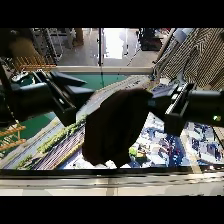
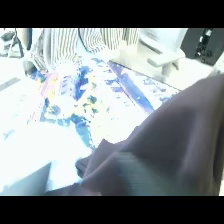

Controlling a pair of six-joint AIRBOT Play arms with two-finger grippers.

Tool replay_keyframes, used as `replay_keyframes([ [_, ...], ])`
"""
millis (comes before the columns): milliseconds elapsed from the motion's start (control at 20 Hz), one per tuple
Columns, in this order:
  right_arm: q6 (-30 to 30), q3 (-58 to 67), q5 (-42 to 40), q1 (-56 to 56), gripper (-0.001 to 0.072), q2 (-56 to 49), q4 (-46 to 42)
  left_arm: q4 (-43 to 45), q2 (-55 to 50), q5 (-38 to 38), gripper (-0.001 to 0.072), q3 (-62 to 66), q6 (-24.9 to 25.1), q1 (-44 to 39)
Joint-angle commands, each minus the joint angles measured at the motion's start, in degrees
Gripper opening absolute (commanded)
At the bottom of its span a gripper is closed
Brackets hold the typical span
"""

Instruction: Fold the clothes and pants, and hang the long-sleeved shirts on hangers.

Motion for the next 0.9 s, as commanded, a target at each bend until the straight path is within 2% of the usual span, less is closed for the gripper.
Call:
replay_keyframes([
  [0,3.89,3.54,0.9,0.0,0.0024,-5.86,-4.42,1.2,-2.71,-7.37,0.0684,-0.9,-3.06,0.07],
  [200,4.37,3.54,2.49,-0.02,0.0025,-17.7,-8.26,11.3,-3.82,-9.99,0.0685,-8.74,-8.83,0.07],
  [350,3.8,3.54,2.47,0.0,0.0025,-23.63,-8.24,15.72,-3.91,-8.52,0.0688,-12.57,-9.77,1.46],
  [500,3.26,3.54,1.99,0.0,0.0025,-25.83,-10.14,10.88,-4.11,-4.0,0.0698,-12.61,-9.75,5.66],
  [600,3.26,3.54,1.27,0.0,0.0025,-26.08,-11.61,4.68,-5.2,-4.28,0.0699,-12.72,-8.79,6.84],
  [700,3.26,3.56,-0.11,0.0,0.0025,-26.05,-11.74,2.54,-8.24,-5.73,0.0708,-13.99,-9.05,5.7],
  [850,3.26,3.56,-0.74,-0.02,0.0025,-26.05,-11.74,0.63,-14.16,-4.94,0.0709,-17.86,-12.85,3.43],
])
